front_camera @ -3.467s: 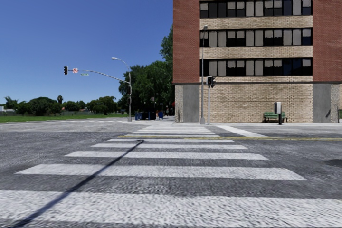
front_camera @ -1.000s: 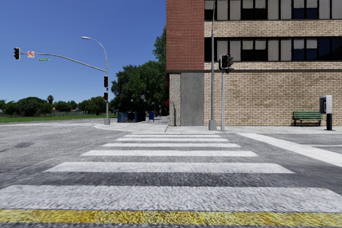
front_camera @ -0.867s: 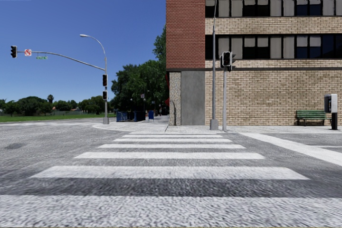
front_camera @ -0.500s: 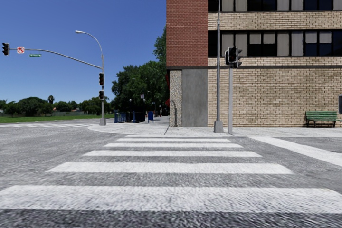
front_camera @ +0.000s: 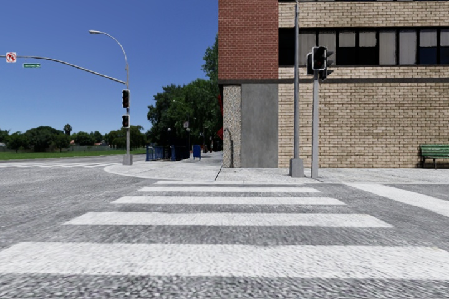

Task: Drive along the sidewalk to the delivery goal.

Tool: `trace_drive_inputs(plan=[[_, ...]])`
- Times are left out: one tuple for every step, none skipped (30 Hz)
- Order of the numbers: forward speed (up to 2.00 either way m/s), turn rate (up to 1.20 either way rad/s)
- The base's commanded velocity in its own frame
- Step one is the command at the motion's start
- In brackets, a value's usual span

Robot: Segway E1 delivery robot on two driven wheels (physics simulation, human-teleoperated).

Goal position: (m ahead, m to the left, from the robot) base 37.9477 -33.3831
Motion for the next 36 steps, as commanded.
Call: trace_drive_inputs(plan=[[2.0, 0.0], [2.0, 0.0], [2.0, 0.0], [2.0, 0.0], [2.0, 0.0], [2.0, 0.0], [2.0, 0.0], [2.0, 0.0], [2.0, 0.0], [2.0, 0.0], [2.0, 0.0], [2.0, 0.0], [2.0, 0.0], [2.0, 0.0], [2.0, 0.0], [2.0, 0.0], [2.0, 0.0], [2.0, 0.0], [2.0, 0.0], [2.0, 0.0], [2.0, -0.1], [2.0, -0.1], [2.0, -0.54], [2.0, -0.62], [2.0, -0.62], [2.0, -0.05], [2.0, -0.05], [2.0, 0.0], [2.0, 0.0], [2.0, 0.0], [2.0, 0.0], [2.0, 0.0], [2.0, 0.0], [2.0, 0.0], [2.0, 0.0], [2.0, 0.0]])
